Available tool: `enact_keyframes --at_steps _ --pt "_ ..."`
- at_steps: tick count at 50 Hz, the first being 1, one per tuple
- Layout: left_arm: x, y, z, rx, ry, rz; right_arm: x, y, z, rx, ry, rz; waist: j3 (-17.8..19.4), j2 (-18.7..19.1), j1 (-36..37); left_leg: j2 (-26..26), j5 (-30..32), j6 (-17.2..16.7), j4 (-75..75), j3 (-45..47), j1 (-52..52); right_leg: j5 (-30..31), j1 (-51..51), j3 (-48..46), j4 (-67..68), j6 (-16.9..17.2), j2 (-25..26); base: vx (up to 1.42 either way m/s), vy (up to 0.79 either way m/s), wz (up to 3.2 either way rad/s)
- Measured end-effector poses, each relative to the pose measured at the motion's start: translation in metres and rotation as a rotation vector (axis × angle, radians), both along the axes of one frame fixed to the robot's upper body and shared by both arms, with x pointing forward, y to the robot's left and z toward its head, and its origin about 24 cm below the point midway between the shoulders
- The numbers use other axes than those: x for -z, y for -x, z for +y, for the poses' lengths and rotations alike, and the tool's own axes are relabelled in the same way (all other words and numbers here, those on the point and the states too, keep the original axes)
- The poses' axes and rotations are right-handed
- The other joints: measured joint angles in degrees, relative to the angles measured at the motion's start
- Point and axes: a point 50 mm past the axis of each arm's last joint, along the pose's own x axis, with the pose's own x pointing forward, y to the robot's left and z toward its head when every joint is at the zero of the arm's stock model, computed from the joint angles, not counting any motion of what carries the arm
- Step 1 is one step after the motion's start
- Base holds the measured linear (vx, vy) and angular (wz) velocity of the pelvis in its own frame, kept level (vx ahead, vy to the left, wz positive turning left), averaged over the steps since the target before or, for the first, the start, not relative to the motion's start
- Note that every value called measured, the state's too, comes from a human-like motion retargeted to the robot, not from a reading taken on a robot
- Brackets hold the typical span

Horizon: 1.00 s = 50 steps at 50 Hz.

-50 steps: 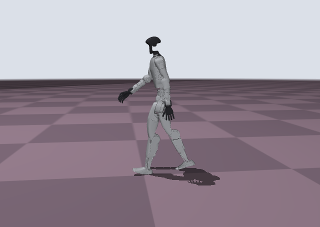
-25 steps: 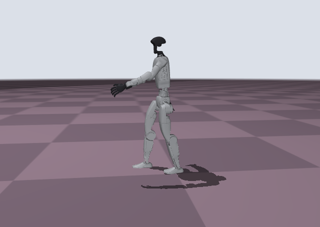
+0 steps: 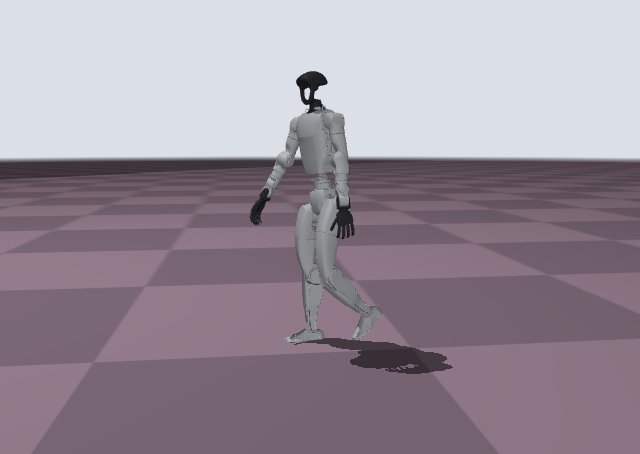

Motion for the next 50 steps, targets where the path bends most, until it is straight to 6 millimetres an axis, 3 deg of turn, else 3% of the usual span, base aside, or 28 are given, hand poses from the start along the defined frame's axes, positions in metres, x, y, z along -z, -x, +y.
enact_keyframes --at_steps 5,9,15,19,24,29,32,35,39,42,45,48,50 --pt "-0.002 0.069 0.024 -0.149 -0.047 0.142 -0.050 -0.061 -0.028 0.005 0.104 -0.205 2.4 -1.4 7.6 -1.6 -5.9 0.1 -14.2 7.5 -2.9 -3.1 2.8 -1.1 1.3 0.2 0.2 0.44 -0.11 0.08" --pt "-0.007 0.099 0.037 -0.296 -0.105 0.156 -0.090 -0.095 -0.043 0.033 0.164 -0.363 4.3 0.2 12.3 -1.0 -2.4 -3.0 -37.1 16.4 -0.2 -5.6 5.9 -2.8 1.8 0.5 3.5 0.45 -0.05 0.14" --pt "-0.006 0.121 0.024 -0.507 -0.097 0.159 -0.126 -0.125 -0.037 0.011 0.151 -0.575 5.3 4.5 13.4 0.4 2.4 -10.5 -61.4 33.1 2.2 -8.6 12.5 -7.3 1.3 1.9 10.7 0.49 0.00 0.59" --pt "0.001 0.110 0.002 -0.616 0.011 0.146 -0.118 -0.127 -0.014 -0.099 0.078 -0.583 4.6 4.8 11.7 1.0 1.9 -12.3 -61.7 37.6 1.8 -8.6 15.2 -9.6 2.5 2.2 12.3 0.52 0.04 0.84" --pt "0.007 0.059 -0.012 -0.603 0.157 0.012 -0.076 -0.096 0.012 -0.224 -0.043 -0.438 3.8 6.2 10.4 2.0 1.2 -11.6 -61.7 31.8 6.8 -3.0 15.6 -12.2 13.8 -1.8 12.6 0.57 0.09 0.90" --pt "-0.008 -0.036 -0.008 -0.349 0.178 -0.254 -0.018 -0.028 0.022 -0.194 -0.123 -0.184 2.0 8.2 10.7 3.4 -2.2 -11.0 -59.7 22.9 10.2 3.9 2.2 -8.4 45.1 -6.0 10.1 0.52 0.12 1.23" --pt "-0.035 -0.106 -0.008 -0.149 0.147 -0.458 0.011 0.023 0.023 -0.098 -0.155 -0.017 1.9 8.8 9.5 2.7 -4.3 -11.6 -57.4 15.8 11.3 2.6 -5.4 -3.5 56.7 -6.8 10.5 0.46 0.08 2.06" --pt "-0.076 -0.172 -0.019 0.079 0.132 -0.663 0.033 0.075 0.028 -0.023 -0.210 0.157 2.2 10.2 7.1 1.9 -5.9 -12.3 -55.3 7.6 12.7 -0.1 -10.1 -1.2 60.4 -8.6 10.5 0.42 0.05 2.52" --pt "-0.141 -0.237 -0.044 0.347 0.122 -0.921 0.048 0.136 0.041 0.008 -0.305 0.361 2.6 12.3 2.8 0.7 -7.1 -12.0 -53.6 -3.4 14.9 -2.3 -14.3 0.8 56.3 -11.2 9.4 0.39 0.00 2.67" --pt "-0.193 -0.269 -0.061 0.472 0.110 -1.108 0.052 0.163 0.052 -0.003 -0.363 0.457 3.4 12.8 -0.1 -0.5 -7.3 -11.2 -53.5 -11.1 17.2 -2.8 -16.4 3.9 48.4 -11.2 8.8 0.37 -0.07 2.47" --pt "-0.237 -0.287 -0.075 0.520 0.120 -1.283 0.054 0.176 0.060 -0.027 -0.391 0.495 4.5 12.5 -2.5 -1.8 -7.3 -10.9 -54.1 -17.8 20.0 -1.2 -16.4 8.2 35.2 -10.0 8.1 0.37 -0.12 2.15" --pt "-0.267 -0.294 -0.084 0.496 0.164 -1.427 0.054 0.177 0.062 -0.040 -0.379 0.486 6.1 10.9 -4.8 -3.7 -7.5 -11.1 -54.7 -24.3 23.6 2.6 -13.0 13.5 17.3 -6.5 6.0 0.40 -0.18 1.98" --pt "-0.277 -0.296 -0.086 0.456 0.190 -1.493 0.054 0.174 0.061 -0.046 -0.356 0.472 7.6 9.4 -6.2 -5.0 -7.9 -11.2 -55.1 -28.5 26.6 4.0 -10.2 17.2 7.2 -2.1 4.2 0.44 -0.23 1.83"
